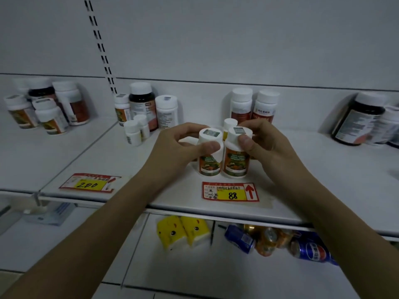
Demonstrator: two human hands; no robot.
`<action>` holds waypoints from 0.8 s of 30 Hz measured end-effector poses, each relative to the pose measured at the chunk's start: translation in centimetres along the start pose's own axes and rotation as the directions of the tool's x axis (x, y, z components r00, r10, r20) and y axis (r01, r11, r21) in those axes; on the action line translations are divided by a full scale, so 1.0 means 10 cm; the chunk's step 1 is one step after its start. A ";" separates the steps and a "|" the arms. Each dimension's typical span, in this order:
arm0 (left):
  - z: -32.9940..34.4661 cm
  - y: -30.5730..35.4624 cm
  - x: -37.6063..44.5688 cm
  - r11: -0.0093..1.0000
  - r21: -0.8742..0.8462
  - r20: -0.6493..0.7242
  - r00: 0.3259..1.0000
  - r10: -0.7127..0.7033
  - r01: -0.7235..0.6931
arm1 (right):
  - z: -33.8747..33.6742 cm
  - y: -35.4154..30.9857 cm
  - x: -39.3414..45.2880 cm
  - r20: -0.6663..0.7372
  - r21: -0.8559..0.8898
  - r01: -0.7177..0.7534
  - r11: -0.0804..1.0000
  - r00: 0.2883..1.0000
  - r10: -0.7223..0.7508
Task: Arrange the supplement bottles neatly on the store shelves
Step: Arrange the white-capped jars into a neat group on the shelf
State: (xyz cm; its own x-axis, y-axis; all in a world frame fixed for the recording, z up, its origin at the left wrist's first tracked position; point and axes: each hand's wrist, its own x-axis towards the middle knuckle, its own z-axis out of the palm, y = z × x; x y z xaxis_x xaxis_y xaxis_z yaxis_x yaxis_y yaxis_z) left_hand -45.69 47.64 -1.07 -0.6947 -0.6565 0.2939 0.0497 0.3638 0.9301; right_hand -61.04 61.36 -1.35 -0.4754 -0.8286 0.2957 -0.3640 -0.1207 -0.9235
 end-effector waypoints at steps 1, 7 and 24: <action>0.00 0.00 0.00 1.000 0.001 0.003 1.000 -0.001 0.001 | 0.00 0.00 0.01 0.006 -0.001 -0.022 1.000 1.000 0.022; 0.01 -0.01 -0.02 0.999 -0.038 0.035 0.999 0.010 -0.009 | -0.01 -0.02 -0.03 0.046 -0.032 -0.015 0.999 0.999 0.016; 0.03 0.01 -0.04 0.998 -0.038 0.028 0.999 0.046 -0.045 | -0.03 -0.01 -0.07 0.141 -0.024 -0.012 1.000 0.990 0.015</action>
State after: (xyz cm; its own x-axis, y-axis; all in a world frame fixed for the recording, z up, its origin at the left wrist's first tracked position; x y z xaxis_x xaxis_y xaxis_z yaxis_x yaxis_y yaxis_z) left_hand -45.64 48.18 -1.18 -0.7117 -0.6200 0.3304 0.1080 0.3682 0.9235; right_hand -60.88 62.13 -1.46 -0.3631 -0.8992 0.2441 -0.3773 -0.0976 -0.9209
